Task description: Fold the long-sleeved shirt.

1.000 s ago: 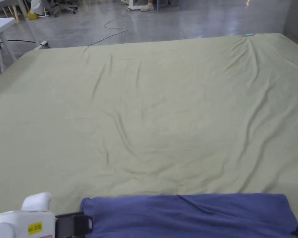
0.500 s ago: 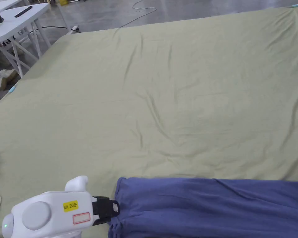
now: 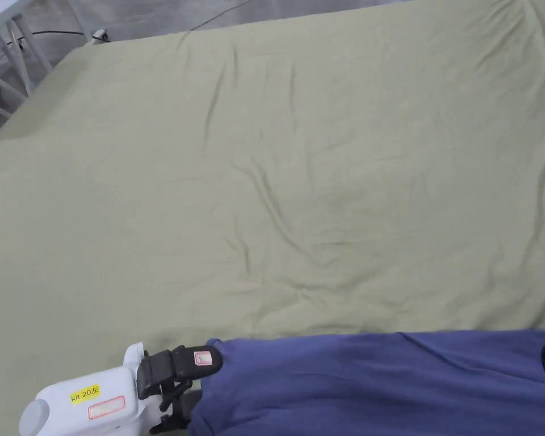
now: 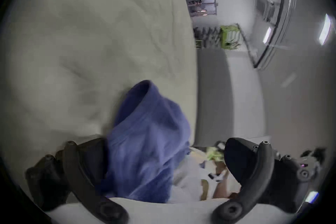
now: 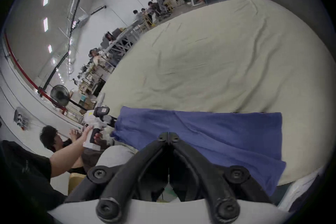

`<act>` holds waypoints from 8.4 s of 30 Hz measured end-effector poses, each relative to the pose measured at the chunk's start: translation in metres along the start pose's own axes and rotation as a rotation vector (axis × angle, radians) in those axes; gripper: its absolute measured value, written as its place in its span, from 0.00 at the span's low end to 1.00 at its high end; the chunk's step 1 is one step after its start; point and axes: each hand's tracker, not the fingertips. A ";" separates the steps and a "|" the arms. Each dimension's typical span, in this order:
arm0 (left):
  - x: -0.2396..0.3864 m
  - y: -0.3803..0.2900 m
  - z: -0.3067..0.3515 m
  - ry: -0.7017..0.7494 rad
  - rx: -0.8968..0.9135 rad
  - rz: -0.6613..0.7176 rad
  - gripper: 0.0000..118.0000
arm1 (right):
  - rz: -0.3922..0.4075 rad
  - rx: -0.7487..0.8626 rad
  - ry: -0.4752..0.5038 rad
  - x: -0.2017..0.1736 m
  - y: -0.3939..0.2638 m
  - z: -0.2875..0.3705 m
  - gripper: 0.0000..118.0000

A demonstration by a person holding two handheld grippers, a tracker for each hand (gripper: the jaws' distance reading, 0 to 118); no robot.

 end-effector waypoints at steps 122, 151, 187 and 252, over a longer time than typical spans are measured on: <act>0.146 -0.075 -0.028 0.802 0.177 -0.339 0.00 | 0.097 -0.331 -0.465 -0.070 -0.018 -0.215 0.00; 0.098 -0.026 -0.082 0.569 -0.099 -0.302 0.02 | -0.193 -0.298 -0.258 -0.030 -0.009 -0.183 0.00; 0.068 0.095 0.253 1.351 0.332 -0.400 1.00 | -0.060 -0.322 0.194 -0.335 0.008 -0.328 0.00; 0.466 -0.205 -0.068 0.692 0.966 -1.200 0.02 | 0.399 0.832 -0.419 -0.203 0.088 0.169 0.01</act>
